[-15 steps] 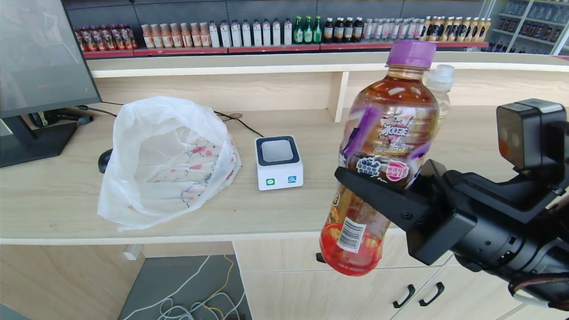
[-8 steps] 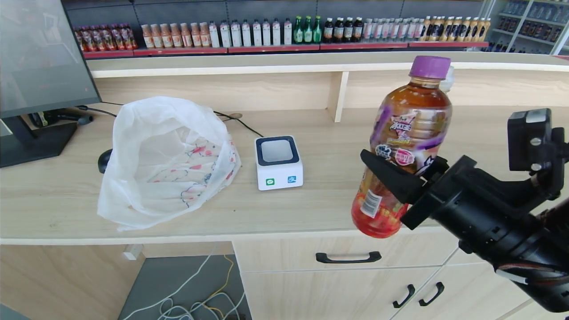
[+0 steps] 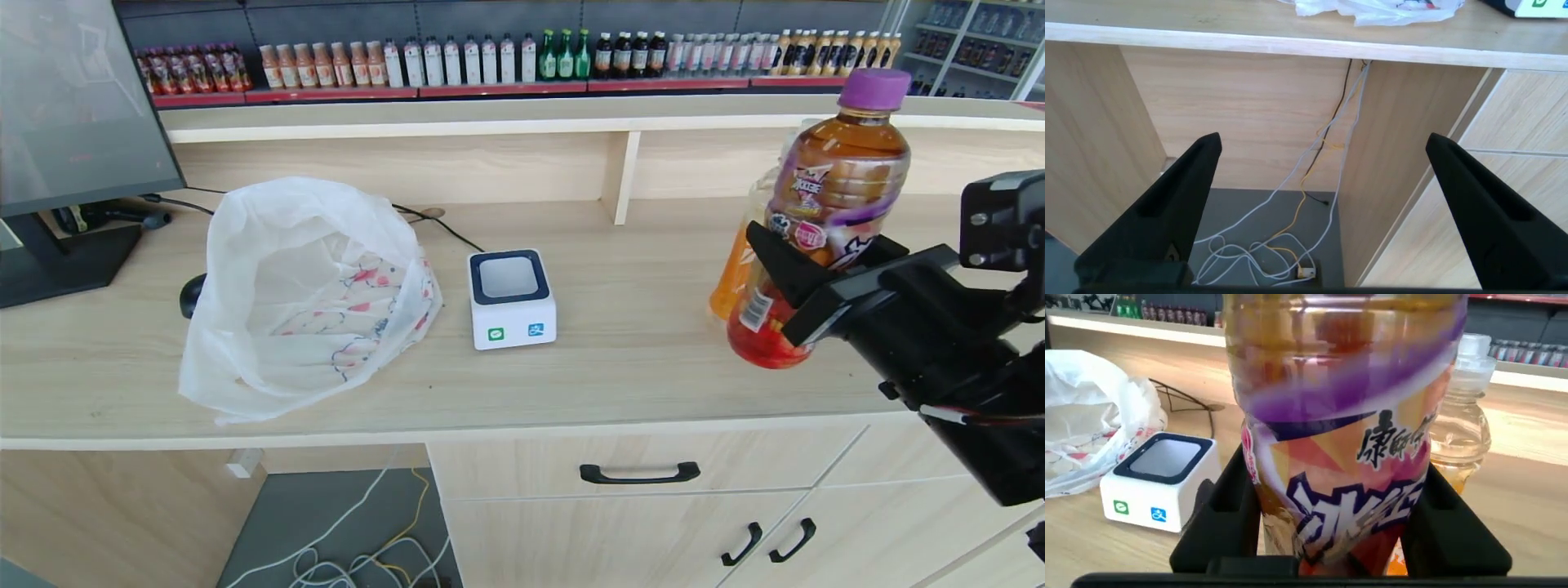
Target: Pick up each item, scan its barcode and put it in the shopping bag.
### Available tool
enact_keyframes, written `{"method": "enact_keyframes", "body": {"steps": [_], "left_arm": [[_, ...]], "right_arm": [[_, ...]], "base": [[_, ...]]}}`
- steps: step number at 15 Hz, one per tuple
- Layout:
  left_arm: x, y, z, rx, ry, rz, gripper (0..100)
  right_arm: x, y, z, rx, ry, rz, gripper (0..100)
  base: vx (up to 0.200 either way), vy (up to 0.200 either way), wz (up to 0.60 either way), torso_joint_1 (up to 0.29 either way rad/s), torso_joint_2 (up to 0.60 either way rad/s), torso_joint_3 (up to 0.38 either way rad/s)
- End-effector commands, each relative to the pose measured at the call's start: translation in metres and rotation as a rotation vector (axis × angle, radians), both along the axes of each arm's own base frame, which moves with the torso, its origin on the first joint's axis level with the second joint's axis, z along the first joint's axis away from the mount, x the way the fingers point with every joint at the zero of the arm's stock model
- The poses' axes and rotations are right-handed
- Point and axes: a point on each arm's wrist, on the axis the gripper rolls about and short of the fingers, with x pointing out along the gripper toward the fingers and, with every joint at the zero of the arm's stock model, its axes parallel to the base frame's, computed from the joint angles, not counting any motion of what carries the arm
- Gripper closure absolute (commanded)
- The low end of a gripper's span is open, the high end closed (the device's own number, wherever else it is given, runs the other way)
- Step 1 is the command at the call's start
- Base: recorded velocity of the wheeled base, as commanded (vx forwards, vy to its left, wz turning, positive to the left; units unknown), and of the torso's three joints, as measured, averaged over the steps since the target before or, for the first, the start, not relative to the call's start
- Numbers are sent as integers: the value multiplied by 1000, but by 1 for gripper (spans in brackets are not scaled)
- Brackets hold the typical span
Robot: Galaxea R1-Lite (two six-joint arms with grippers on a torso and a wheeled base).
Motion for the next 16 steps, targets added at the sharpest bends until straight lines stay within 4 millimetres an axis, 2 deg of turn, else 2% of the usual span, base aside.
{"method": "enact_keyframes", "body": {"steps": [1, 2, 14, 16], "left_arm": [[0, 0, 0, -1, 0, 1, 0], [0, 0, 0, -1, -2, 1, 0], [0, 0, 0, 1, -2, 1, 0], [0, 0, 0, 1, -2, 1, 0]], "right_arm": [[2, 2, -2, 11, 5, 2, 100], [1, 3, -2, 15, 5, 5, 100], [5, 5, 6, 77, -21, 30, 100], [3, 8, 6, 73, -20, 38, 100]], "base": [[0, 0, 0, 0, 0, 0], [0, 0, 0, 0, 0, 0], [0, 200, 0, 3, 4, 2], [0, 0, 0, 0, 0, 0]]}}
